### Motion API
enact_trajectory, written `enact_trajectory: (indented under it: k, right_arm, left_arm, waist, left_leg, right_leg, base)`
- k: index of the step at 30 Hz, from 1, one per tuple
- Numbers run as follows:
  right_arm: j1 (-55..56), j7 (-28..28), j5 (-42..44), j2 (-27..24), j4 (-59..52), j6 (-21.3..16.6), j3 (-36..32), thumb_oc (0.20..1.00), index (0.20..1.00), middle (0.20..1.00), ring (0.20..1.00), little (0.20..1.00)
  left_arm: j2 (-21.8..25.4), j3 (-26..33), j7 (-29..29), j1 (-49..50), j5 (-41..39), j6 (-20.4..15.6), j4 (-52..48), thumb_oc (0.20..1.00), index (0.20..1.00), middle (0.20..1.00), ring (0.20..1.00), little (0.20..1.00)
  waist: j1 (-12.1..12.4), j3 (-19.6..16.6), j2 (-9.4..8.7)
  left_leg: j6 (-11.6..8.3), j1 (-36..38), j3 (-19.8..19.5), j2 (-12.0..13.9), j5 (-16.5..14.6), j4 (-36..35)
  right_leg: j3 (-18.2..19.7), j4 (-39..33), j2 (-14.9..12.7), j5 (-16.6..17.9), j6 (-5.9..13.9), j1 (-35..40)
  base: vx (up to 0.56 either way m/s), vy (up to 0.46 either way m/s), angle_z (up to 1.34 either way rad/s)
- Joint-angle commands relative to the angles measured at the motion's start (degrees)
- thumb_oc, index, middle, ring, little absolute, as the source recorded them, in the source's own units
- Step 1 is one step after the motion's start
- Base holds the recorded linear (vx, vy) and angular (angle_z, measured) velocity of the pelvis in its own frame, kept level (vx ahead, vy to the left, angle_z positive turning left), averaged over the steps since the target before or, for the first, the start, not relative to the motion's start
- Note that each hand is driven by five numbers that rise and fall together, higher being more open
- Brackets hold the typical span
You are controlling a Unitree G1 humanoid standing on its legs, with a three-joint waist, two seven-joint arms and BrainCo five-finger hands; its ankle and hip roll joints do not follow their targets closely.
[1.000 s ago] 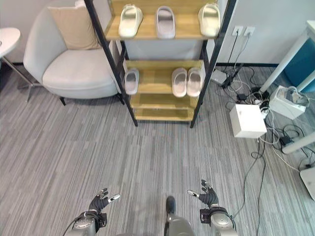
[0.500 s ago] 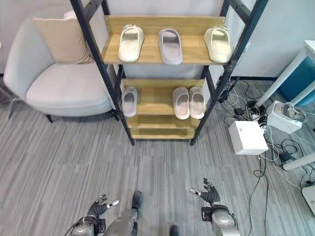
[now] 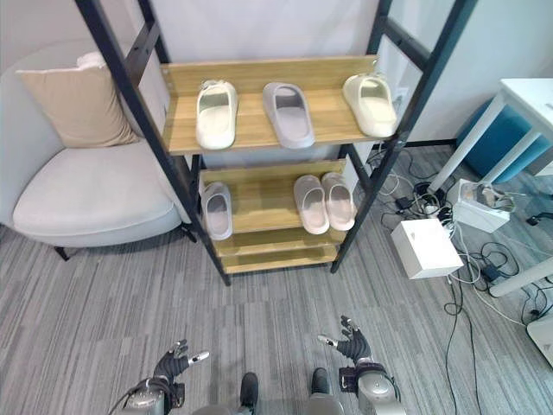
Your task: Arrange the slippers neatly on the shoe rack.
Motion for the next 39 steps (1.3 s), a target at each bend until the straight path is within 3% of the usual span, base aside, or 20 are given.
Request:
enact_trajectory:
  k: [1,3,5,7,11,13,15,16,17,18,20,22,27,28,31,32,34,35,36,39]
  right_arm:
    - [-0.7,-1.0,0.1,-2.7,-2.3,-1.2,-1.0,1.0,1.0,1.0,1.0,1.0]
    - [-0.1,-0.7,0.2,-2.9,-2.1,-1.3,-1.4,1.0,1.0,1.0,1.0,1.0]
    - [0.7,-0.3,1.2,-3.7,-1.7,-1.7,-2.1,1.0,1.0,1.0,1.0,1.0]
    - [0.8,-0.2,1.9,-4.4,-1.2,-1.9,-2.1,1.0,1.0,1.0,1.0,1.0]
    - [0.6,0.2,1.9,-5.9,-1.4,-1.6,-1.9,1.0,1.0,1.0,1.0,1.0]
    - [0.1,0.1,1.8,-6.2,-0.7,-1.5,-1.7,1.0,1.0,1.0,1.0,1.0]
    - [0.0,-0.1,1.8,-6.5,-1.1,-1.5,-1.8,1.0,1.0,1.0,1.0,1.0]
    - [0.0,-0.2,1.8,-6.5,-1.4,-1.5,-1.8,1.0,1.0,1.0,1.0,1.0]
    - [0.0,-0.5,1.8,-6.4,-1.9,-1.6,-1.9,1.0,1.0,1.0,1.0,1.0]
    - [0.0,-0.5,1.8,-6.4,-1.9,-1.6,-1.9,1.0,1.0,1.0,1.0,1.0]
    - [-0.2,-1.0,1.6,-6.4,-1.8,-1.5,-1.8,1.0,1.0,1.0,1.0,1.0]
    - [0.1,-0.6,1.2,-5.9,-2.0,-1.3,-1.8,1.0,1.0,1.0,1.0,1.0]
    - [0.1,0.0,0.8,-4.3,-1.9,-0.9,-1.3,1.0,1.0,1.0,1.0,1.0]
    - [-0.4,0.3,0.7,-3.4,-2.3,-0.9,-0.4,1.0,1.0,1.0,1.0,1.0]
    - [-1.0,0.3,0.8,-2.4,-3.2,-1.1,0.6,1.0,1.0,1.0,1.0,1.0]
    - [-1.3,0.4,0.8,-2.2,-2.8,-1.0,0.8,1.0,1.0,1.0,1.0,1.0]
    - [-1.6,0.6,1.1,-2.0,-2.3,-1.1,1.4,1.0,1.0,1.0,1.0,1.0]
    - [-1.7,0.6,1.2,-2.0,-2.4,-1.0,1.4,1.0,1.0,1.0,1.0,1.0]
    - [-1.8,0.6,1.3,-2.0,-2.2,-1.2,1.6,1.0,1.0,1.0,1.0,1.0]
    - [-2.3,0.4,1.4,-2.1,-2.1,-1.3,1.9,1.0,1.0,1.0,1.0,1.0]
  left_arm:
    - [0.7,1.5,0.2,-2.3,2.9,-1.8,-2.7,1.0,1.0,1.0,1.0,1.0]
    - [0.4,1.6,-0.2,-2.5,3.5,-1.9,-2.1,1.0,1.0,1.0,1.0,1.0]
    - [-0.3,0.7,-0.1,-3.3,3.3,-1.5,-1.7,1.0,1.0,1.0,1.0,1.0]
    - [-0.8,0.5,-0.2,-3.7,2.8,-1.5,-1.2,1.0,1.0,1.0,1.0,1.0]
    - [-1.2,0.8,0.0,-4.0,0.9,-1.7,-0.9,1.0,1.0,1.0,1.0,1.0]
    - [-1.1,0.7,0.1,-3.6,0.4,-1.7,-1.1,1.0,1.0,1.0,1.0,1.0]
    - [-1.1,0.8,0.2,-3.2,0.6,-1.6,-0.8,1.0,1.0,1.0,1.0,1.0]
    - [-1.0,0.6,0.3,-3.1,0.8,-1.6,-0.9,1.0,1.0,1.0,1.0,1.0]
    - [-1.0,0.5,0.5,-3.0,0.9,-1.5,-0.9,1.0,1.0,1.0,1.0,1.0]
    - [-1.0,0.5,0.5,-3.0,0.9,-1.5,-0.9,1.0,1.0,1.0,1.0,1.0]
    - [-0.7,0.8,0.7,-3.2,1.6,-1.2,-0.5,1.0,1.0,1.0,1.0,1.0]
    - [-0.7,1.6,0.6,-2.3,1.1,-1.3,0.2,1.0,1.0,1.0,1.0,1.0]
    - [-0.7,2.3,0.3,-1.3,1.1,-1.2,1.9,1.0,1.0,1.0,1.0,1.0]
    - [-0.4,2.4,0.1,-1.1,1.0,-1.2,1.8,1.0,1.0,1.0,1.0,1.0]
    - [0.0,1.9,0.3,-0.9,0.8,-1.3,0.9,1.0,1.0,1.0,1.0,1.0]
    - [-0.1,1.6,0.2,-1.1,1.1,-1.2,0.9,1.0,1.0,1.0,1.0,1.0]
    - [0.2,0.9,0.2,-1.4,1.1,-1.4,0.1,1.0,1.0,1.0,1.0,1.0]
    - [0.5,1.0,0.2,-1.5,1.0,-1.5,-0.3,1.0,1.0,1.0,1.0,1.0]
    - [0.5,1.1,0.1,-1.7,1.0,-1.5,0.0,1.0,1.0,1.0,1.0,1.0]
    - [0.7,1.2,-0.2,-2.5,1.4,-1.4,0.2,1.0,1.0,1.0,1.0,1.0]
  waist:
    - [-1.8,2.0,0.4]
    - [-2.0,1.6,-0.03]
    - [-2.7,0.8,0.11]
    - [-2.8,0.9,0.36]
    - [-1.2,2.3,-0.53]
    - [-0.2,2.6,-0.84]
    - [0.2,2.3,-0.93]
    - [0.6,2.3,-0.79]
    - [1.0,2.4,-0.5]
    - [1.0,2.4,-0.51]
    - [2.1,2.3,-0.38]
    - [2.3,1.2,-0.22]
    - [2.9,-0.6,-1.1]
    - [3.3,-0.7,-1.53]
    - [3.4,0.0,-1.15]
    - [3.3,0.3,-0.8]
    - [2.4,0.8,-0.1]
    - [2.2,1.4,0.05]
    - [2.1,1.5,-0.01]
    - [0.3,2.3,-0.35]
  left_leg:
    - [-4.47,5.9,-3.7,1.9,-6.6,0.7]
    - [-4.93,6.3,-4.2,2.2,-8.1,2.2]
    - [-6.38,6.5,-4.7,3.8,-8.8,5.9]
    - [-7.73,5.1,-5.3,4.3,-6.5,11.2]
    - [-8.81,-0.3,-7.5,1.5,-2.3,22.8]
    - [-8.06,-3.8,-6.7,0.6,-3.8,20.8]
    - [-7.37,-5.9,-4.0,2.4,-4.8,14.9]
    - [-7.33,-7.3,-3.3,3.5,-3.5,12.1]
    - [-7.55,-8.8,-3.0,5.2,-0.2,8.3]
    - [-7.55,-8.8,-3.0,5.2,-0.2,8.2]
    - [-8.82,-11.7,-1.2,7.9,3.9,3.1]
    - [-8.9,-10.1,-1.3,7.6,4.7,2.0]
    - [-6.8,-9.6,-1.3,4.7,1.6,4.2]
    - [-5.32,-9.3,-0.9,3.2,-0.2,5.4]
    - [-3.38,-7.4,-0.6,1.4,-1.7,5.3]
    - [-2.96,-6.8,-0.7,1.1,-2.1,5.2]
    - [-2.78,-4.7,-1.4,1.4,-2.8,4.1]
    - [-2.84,-3.5,-1.6,1.6,-3.1,4.0]
    - [-2.99,-2.6,-1.4,1.6,-3.6,3.5]
    - [-3.53,0.8,-2.5,1.7,-4.8,2.5]
  right_leg:
    - [-3.0,-1.9,3.0,4.6,-0.76,-1.8]
    - [-2.4,-1.7,2.8,4.0,-1.41,0.1]
    - [-1.8,-0.1,3.9,2.2,-3.35,1.3]
    - [-2.4,0.3,4.6,0.8,-4.69,2.9]
    - [-2.7,0.5,4.6,-1.4,-6.57,6.6]
    - [-2.3,0.2,4.4,-2.6,-6.28,8.5]
    - [-2.6,-0.7,4.2,-3.9,-5.72,10.1]
    - [-2.8,-1.1,4.4,-4.5,-5.61,11.1]
    - [-3.0,-1.7,4.5,-5.2,-5.43,12.4]
    - [-3.0,-1.7,4.5,-5.2,-5.43,12.4]
    - [-3.1,-3.0,3.7,-6.0,-4.58,15.2]
    - [-3.0,-3.8,3.1,-5.8,-3.9,16.8]
    - [-1.4,-1.7,-0.3,-5.4,-1.87,16.5]
    - [-0.5,3.0,-2.2,-4.2,-1.03,14.4]
    - [-0.2,11.8,-4.0,0.5,-0.8,10.0]
    - [0.1,13.8,-4.0,1.4,-1.22,8.7]
    - [0.4,12.9,-0.2,-0.9,-2.44,4.7]
    - [-0.7,12.0,0.2,-1.5,-2.58,4.5]
    - [-2.8,9.5,0.6,-1.3,-2.68,3.0]
    - [-2.6,2.3,2.7,0.9,-2.23,0.0]
  base:
    - [0.37,-0.221,0.23]
    - [0.3,-0.199,0.47]
    - [0.34,-0.281,0.21]
    - [0.25,-0.222,0.34]
    - [0.22,-0.158,0.28]
    - [0.26,-0.077,-0.02]
    - [0.29,-0.003,0.06]
    - [0.3,0.051,0.13]
    - [0.21,0.042,0.16]
    - [0.22,0.064,0.25]
    - [0.37,0.166,0.18]
    - [0.4,0.246,0.02]
    - [0.28,0.226,-0.22]
    - [0.2,0.241,-0.16]
    - [0.17,0.228,-0.01]
    - [0.17,0.161,-0.06]
    - [0.2,0.071,-0.01]
    - [0.2,-0.02,0.02]
    - [0.13,-0.036,-0.03]
    - [0.27,-0.118,0.0]
